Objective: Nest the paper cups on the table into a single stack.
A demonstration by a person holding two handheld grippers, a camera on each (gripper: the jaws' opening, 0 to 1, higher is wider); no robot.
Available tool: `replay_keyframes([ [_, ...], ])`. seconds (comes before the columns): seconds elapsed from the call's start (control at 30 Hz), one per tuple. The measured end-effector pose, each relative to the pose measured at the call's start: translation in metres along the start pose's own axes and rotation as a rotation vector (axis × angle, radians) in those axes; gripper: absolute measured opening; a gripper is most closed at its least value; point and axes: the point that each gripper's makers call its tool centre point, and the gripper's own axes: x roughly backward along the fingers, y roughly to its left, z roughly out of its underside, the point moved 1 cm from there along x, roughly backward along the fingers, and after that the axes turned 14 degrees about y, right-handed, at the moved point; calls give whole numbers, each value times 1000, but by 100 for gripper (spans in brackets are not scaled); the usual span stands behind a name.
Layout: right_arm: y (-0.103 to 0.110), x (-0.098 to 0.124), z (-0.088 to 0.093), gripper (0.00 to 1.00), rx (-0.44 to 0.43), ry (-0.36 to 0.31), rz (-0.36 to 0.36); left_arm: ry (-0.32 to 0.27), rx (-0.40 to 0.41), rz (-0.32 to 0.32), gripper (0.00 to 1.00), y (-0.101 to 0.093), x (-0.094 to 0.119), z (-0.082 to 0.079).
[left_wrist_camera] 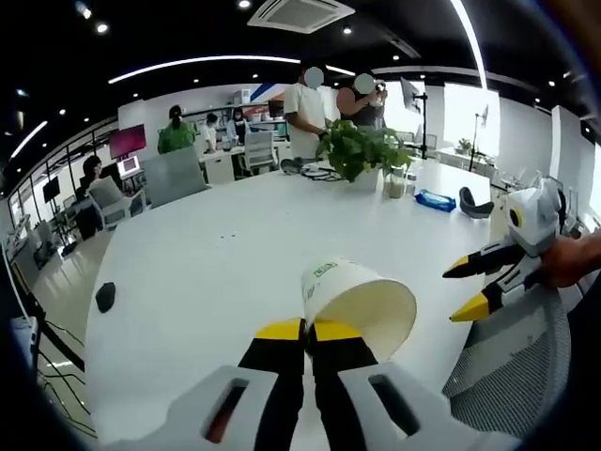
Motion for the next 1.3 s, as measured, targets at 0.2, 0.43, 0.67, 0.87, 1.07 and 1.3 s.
replay_keyframes([
  [0.2,-3,-3,0,55,-2,1,-1,-1,-5,24,0,-7,-4,-7],
  [0.43,-3,-3,0,55,-8,1,1,4,-27,47,0,-19,-4,-8],
  [0.67,-1,-1,-1,55,-11,1,2,21,-35,65,0,-27,-7,-4],
  [0.87,-2,-2,-1,55,-11,0,-1,28,-36,71,0,-30,-11,-4],
  [1.07,-2,-4,0,55,-6,0,-5,39,-27,65,0,-27,-22,1],
  [1.3,2,-1,-3,58,4,-13,-13,49,-8,71,0,-28,-31,-1],
])
